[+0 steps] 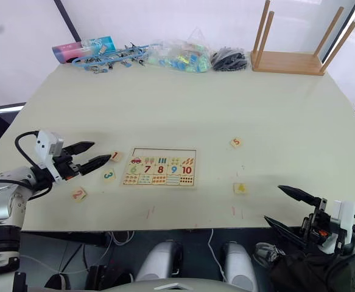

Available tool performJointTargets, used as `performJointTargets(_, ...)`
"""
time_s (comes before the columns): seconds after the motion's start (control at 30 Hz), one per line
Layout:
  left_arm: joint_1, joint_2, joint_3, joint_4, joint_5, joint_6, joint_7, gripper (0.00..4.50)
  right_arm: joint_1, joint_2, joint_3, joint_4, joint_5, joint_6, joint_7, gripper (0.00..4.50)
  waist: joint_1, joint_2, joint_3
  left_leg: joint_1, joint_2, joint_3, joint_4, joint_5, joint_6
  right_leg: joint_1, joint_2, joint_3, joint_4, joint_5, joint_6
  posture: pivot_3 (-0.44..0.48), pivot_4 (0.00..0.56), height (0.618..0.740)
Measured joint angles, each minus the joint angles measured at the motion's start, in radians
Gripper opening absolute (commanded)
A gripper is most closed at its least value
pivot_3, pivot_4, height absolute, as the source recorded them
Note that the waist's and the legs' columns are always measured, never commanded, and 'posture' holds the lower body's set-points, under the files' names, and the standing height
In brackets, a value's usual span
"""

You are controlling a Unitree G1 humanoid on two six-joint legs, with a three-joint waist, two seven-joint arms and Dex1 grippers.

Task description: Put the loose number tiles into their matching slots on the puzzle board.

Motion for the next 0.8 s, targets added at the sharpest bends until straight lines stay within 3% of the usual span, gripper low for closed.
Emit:
performJointTargets(0.43, 0.08, -0.072, -0.058, -0.309, 0.05, 0.318, 0.311, 4.37, -0.044, -0.001, 0.005, 0.02, 0.0, -0.003, 0.021, 4.5, 0.004, 0.001, 0.0, 0.0, -0.001, -0.004, 0.001, 0.0, 0.0, 0.0, 0.001, 0.001, 0.0, 0.001, -0.001, 0.0, 0.15, 0.737)
performJointTargets(0.8, 0.02, -0.075, -0.081, -0.309, 0.061, 0.377, 0.362, 4.37, -0.069, -0.008, 0.006, 0.022, 0.0, 0.012, 0.019, 4.5, 0.005, 0.001, 0.001, 0.0, -0.002, -0.004, 0.002, 0.0, 0.0, 0.0, 0.003, 0.001, 0.0, 0.001, -0.001, 0.0, 0.15, 0.737)
